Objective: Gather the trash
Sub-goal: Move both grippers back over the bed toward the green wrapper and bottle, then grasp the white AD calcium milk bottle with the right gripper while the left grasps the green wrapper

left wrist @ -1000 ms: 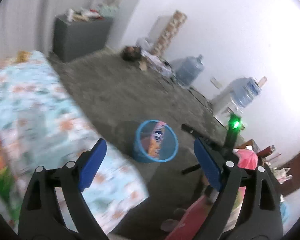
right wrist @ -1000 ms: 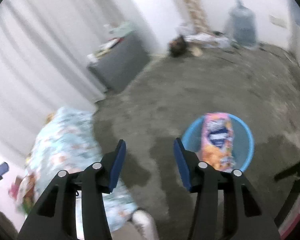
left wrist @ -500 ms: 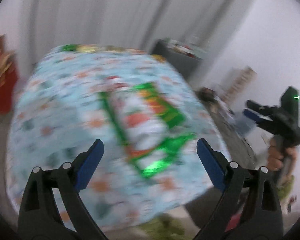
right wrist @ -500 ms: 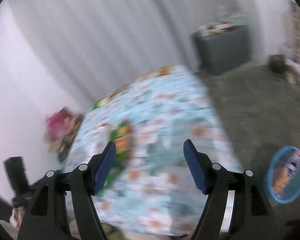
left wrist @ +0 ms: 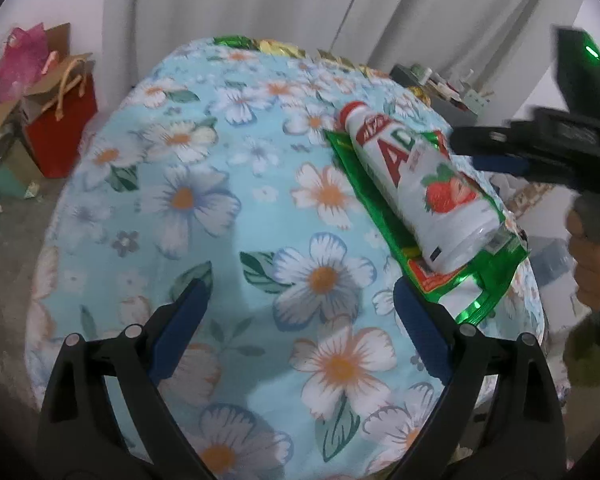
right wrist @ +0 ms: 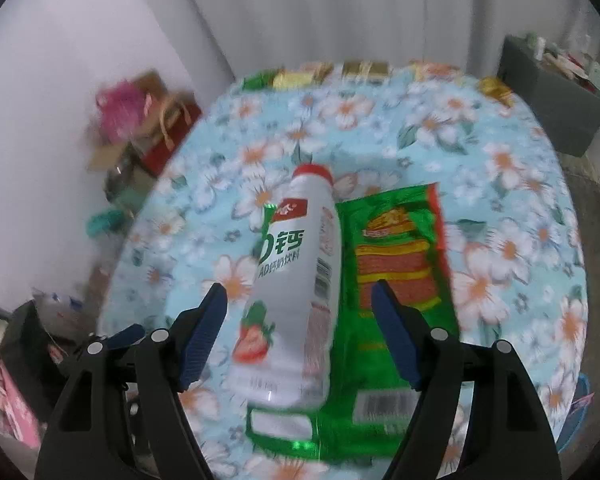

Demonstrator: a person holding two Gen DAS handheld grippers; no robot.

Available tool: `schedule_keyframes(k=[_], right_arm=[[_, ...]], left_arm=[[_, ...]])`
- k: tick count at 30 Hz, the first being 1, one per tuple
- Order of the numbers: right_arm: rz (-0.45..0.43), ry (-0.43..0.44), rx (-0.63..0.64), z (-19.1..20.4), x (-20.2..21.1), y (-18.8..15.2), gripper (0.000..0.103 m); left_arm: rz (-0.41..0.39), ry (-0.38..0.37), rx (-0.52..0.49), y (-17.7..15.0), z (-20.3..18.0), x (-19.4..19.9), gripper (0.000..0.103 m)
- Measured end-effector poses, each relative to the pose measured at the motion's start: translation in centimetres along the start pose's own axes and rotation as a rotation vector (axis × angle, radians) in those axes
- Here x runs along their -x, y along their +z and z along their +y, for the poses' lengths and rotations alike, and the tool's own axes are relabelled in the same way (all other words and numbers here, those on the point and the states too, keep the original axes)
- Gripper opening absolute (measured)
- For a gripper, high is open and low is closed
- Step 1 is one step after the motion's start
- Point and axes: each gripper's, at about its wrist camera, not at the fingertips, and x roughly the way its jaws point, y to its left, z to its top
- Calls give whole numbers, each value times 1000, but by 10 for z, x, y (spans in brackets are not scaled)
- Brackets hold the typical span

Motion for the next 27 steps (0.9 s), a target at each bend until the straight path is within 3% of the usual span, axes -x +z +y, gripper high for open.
schedule_keyframes(k=[5,8,20,27], right_arm=[[119,-16,49,8,-42,4,73],[145,-7,57,14,-53,3,71],[32,19,10,2,-15,-4,65],[-45,-2,-50,-23,20,-16,65]], left_arm=[[-21,23,-19,-4,1,-7,90],[-39,8,-23,-5,3,-4,90],[-72,-32,-16,-3,5,4,90],[-73,-114,-20,1,-4,2,90]])
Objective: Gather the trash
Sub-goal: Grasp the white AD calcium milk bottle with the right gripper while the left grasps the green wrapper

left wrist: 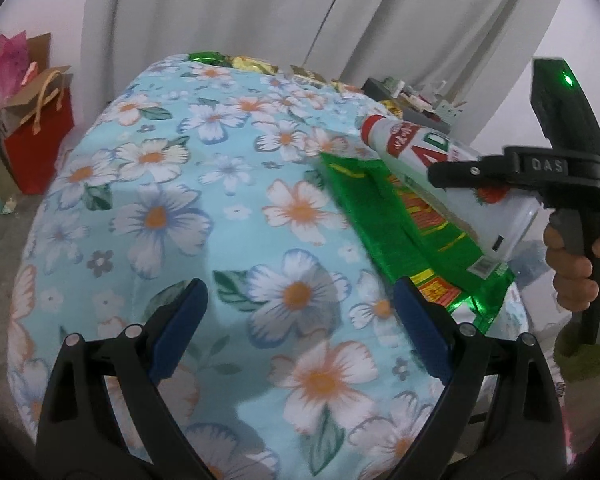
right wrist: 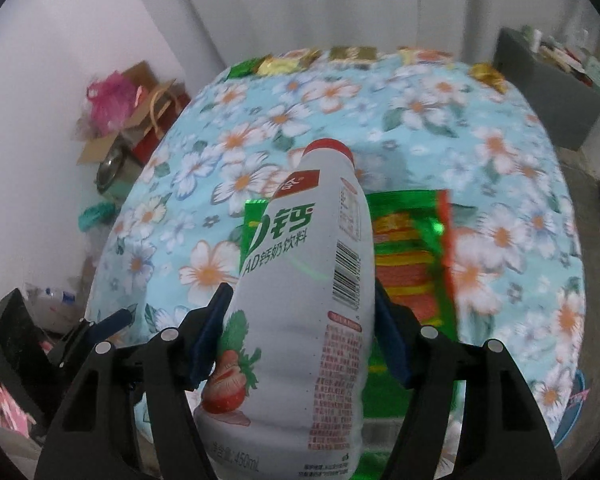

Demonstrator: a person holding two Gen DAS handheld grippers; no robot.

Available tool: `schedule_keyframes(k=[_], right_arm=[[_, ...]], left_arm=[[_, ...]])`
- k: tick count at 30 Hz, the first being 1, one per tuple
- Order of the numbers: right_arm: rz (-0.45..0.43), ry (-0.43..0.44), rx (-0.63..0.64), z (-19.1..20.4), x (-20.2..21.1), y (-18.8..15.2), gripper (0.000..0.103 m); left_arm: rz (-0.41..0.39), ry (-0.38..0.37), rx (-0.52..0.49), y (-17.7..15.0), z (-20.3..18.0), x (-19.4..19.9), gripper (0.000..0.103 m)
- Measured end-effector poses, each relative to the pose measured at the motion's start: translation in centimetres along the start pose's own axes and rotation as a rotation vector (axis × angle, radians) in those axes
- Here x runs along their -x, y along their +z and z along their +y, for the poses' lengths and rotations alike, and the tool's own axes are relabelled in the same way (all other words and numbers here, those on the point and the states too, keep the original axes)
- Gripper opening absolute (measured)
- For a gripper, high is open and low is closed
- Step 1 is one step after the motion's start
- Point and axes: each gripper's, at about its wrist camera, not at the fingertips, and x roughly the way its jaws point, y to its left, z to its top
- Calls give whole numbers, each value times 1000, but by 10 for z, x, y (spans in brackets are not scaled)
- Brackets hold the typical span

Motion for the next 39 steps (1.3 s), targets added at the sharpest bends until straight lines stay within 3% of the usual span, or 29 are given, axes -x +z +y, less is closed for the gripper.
schedule_keyframes(k=[7,11,15,20,29,35,39], right_arm=[[-120,16,-80,-28,47,-12,65],[-207,-39,-115,-45,65,-28,65],[-189,-158,-114,-55,50,-53,65],[-125,-161,-186,-76,20,-78,65],[-116,-105,-233,-90,9,-88,65],[-116,-101,-234,-91,7,-88,65],[-118,-96,-237,-90,6,-90,65]], left_arm=[[8,-110,43,5,-3,-9,89],[28,-174,78,6,-1,-12,73],[62,-237,93,6,-3,-19,58],[134,-306,113,7,-11,-37,48],[167,-432,227,23,-10,-56,47],[122,-571,318,31,-6,-50,49],[105,-624,353,31,-3,-48,54]])
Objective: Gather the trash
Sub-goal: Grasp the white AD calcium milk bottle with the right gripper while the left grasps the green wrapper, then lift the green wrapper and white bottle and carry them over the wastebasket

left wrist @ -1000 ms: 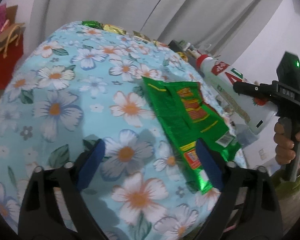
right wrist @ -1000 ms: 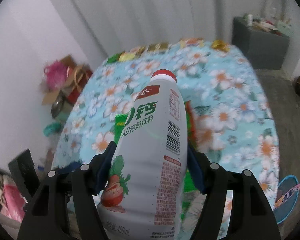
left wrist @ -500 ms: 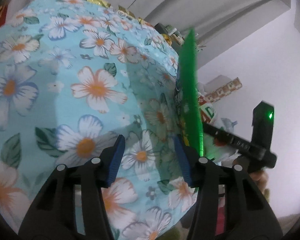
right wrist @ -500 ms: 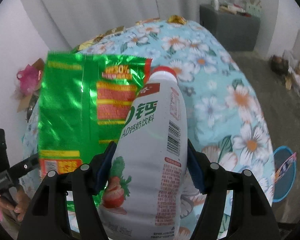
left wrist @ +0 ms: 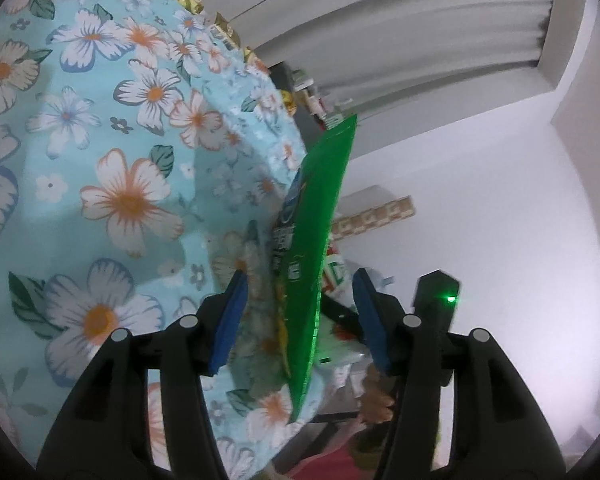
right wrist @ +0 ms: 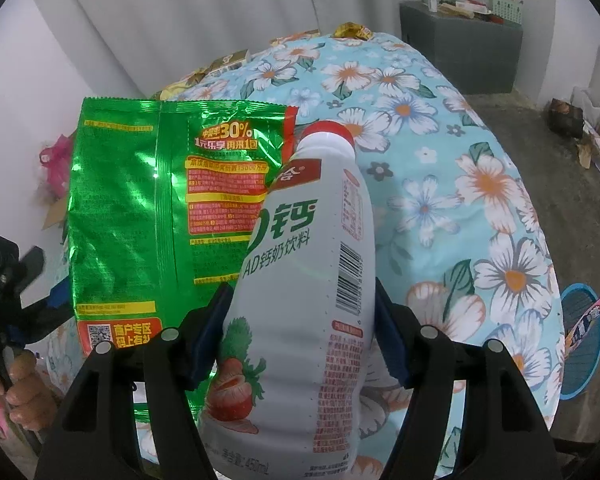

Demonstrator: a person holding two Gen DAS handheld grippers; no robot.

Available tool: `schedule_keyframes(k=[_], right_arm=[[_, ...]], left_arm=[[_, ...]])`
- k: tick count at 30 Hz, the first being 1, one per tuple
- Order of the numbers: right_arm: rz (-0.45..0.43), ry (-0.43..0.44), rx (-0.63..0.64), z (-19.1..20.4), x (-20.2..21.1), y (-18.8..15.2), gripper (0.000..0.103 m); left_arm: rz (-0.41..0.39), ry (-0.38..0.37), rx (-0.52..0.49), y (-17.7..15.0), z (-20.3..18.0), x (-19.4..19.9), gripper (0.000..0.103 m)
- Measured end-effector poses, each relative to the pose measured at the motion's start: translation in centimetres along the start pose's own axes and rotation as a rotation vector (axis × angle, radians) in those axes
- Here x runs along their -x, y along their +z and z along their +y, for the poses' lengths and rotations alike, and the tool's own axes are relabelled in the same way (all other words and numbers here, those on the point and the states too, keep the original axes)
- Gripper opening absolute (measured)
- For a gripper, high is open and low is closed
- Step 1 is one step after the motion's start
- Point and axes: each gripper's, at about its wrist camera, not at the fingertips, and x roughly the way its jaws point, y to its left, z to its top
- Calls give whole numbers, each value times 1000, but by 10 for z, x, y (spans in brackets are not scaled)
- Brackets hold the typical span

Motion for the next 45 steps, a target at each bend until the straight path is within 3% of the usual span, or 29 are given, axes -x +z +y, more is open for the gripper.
schedule_keyframes(k=[8,11,18,22,29,31,45], right_arm=[[-1,6,-8,0,-2,-2,65],[-1,9,-11,0,-2,-2,65],[-1,28,-37,-4,0,-3,65],[8,63,-103,-14,3,-2,65],[46,180,-245,-36,2,6,66],[46,179,-267,-40,3,9,66],[60,218,-288,-48,-7,20,66]], left_arm=[[71,157,-117,-9,-21,-30,53],[92,260,-200,-11,-32,-48,40],[89,395,-308,-15,-44,-62,6],[84,449,-362,-18,-48,-63,5],[75,489,-422,-20,-53,-68,4],[72,494,-432,-20,-53,-68,4],[54,518,-487,-26,-61,-68,3]])
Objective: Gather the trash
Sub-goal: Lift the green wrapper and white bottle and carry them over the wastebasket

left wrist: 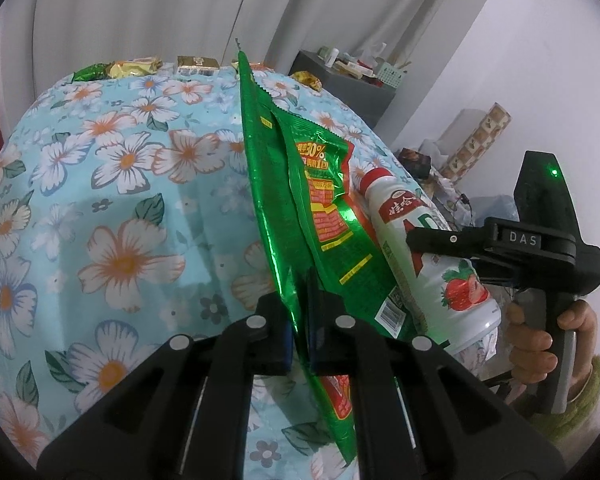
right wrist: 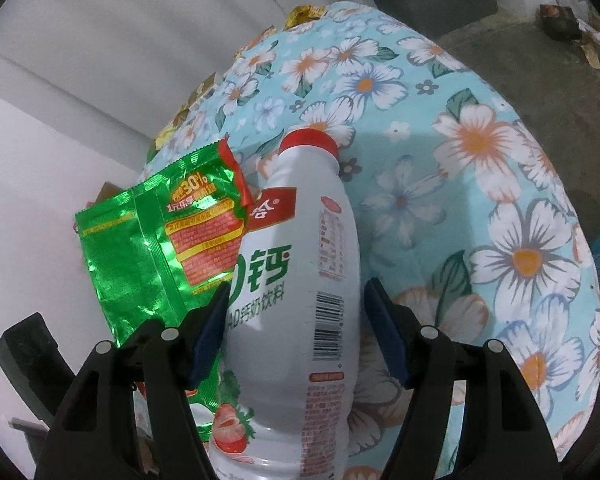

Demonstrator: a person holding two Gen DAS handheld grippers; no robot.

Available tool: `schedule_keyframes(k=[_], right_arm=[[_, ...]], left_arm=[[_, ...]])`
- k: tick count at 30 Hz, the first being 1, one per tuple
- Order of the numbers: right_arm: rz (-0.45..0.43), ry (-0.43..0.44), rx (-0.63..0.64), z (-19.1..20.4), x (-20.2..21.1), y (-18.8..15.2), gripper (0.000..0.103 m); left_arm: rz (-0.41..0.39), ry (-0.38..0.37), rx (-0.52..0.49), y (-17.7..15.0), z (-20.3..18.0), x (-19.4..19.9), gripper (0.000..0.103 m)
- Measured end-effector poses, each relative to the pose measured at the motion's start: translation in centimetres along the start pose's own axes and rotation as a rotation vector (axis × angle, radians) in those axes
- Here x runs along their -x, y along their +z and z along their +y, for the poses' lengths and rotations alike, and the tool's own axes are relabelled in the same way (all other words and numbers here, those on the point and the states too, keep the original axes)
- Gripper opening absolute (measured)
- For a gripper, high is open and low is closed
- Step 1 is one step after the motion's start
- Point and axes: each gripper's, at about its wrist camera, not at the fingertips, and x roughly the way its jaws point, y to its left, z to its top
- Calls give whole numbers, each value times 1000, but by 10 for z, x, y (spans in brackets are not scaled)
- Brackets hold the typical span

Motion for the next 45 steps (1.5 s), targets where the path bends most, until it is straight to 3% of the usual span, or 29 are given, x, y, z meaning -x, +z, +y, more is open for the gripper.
schedule_keyframes(k=[15,23,45], right_arm=[[24,25,-25,-1,-16,1,60],[10,90,-90,-9,-14,0,58],[-95,174,-58,4,42,-10,58]], left_arm=[[-4,-1,-2,0,-1,1,3],[-17,-13,18,-1,1,5,2],[-147,-32,44,5,-8,60,0]])
